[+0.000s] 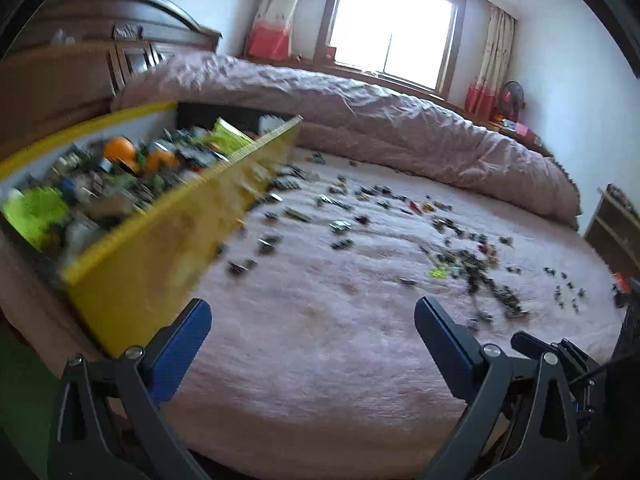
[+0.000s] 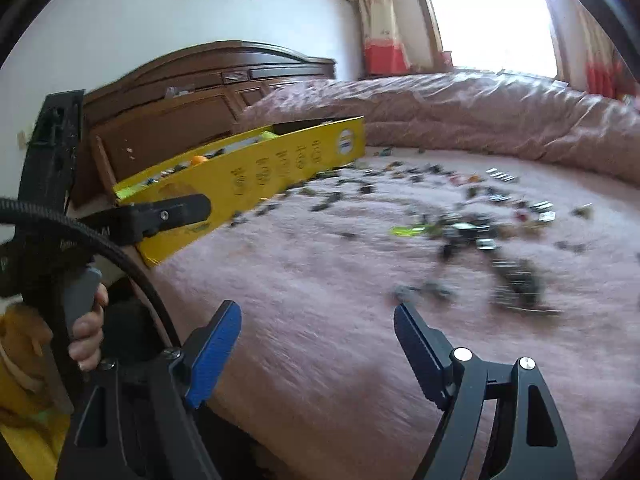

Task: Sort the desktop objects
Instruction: 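Move both open grippers back over the pieces on the bed, then close the left gripper on a small grey piece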

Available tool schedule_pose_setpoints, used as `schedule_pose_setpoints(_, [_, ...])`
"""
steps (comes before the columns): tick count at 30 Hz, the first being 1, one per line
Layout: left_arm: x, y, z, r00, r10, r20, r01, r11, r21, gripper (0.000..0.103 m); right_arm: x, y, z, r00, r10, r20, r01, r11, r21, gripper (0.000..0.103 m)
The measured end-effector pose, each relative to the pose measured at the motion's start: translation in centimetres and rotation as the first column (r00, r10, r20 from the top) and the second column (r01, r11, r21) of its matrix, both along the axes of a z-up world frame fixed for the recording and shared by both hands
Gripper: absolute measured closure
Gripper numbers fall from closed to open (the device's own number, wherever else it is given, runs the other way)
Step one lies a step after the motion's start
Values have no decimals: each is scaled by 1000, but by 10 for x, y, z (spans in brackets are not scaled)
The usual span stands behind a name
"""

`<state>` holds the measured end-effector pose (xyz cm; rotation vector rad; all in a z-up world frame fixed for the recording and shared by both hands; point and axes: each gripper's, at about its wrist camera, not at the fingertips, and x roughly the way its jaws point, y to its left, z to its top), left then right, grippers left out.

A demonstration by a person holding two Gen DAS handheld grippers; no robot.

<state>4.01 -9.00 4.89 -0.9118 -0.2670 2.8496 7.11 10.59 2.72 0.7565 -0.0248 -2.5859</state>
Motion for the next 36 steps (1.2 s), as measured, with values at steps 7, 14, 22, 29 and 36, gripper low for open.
schedule_pose_setpoints(7, [-9,88,-18,979,-202,3,200,968,-149,0,14,48,-9,948,-305,-95,315,942,113,21])
schedule_pose_setpoints(14, [-22,163,-40,950,-311,32,302,885,-355,4,4,102,-21,880,-474,15,474,880,-24,21])
schedule_pose_setpoints(22, [-26,155,-52,951,-310,-3,301,926,-227,47,-1,87,-31,892,-450,-52,451,893,10,7])
schedule_pose_setpoints(29, [-19,153,-51,945,-324,-45,305,922,-238,87,-3,82,-35,898,-436,-64,439,898,32,0])
schedule_pose_setpoints(36, [-13,139,-50,938,-341,-66,320,922,-218,87,-3,78,-39,890,-445,-96,452,890,58,0])
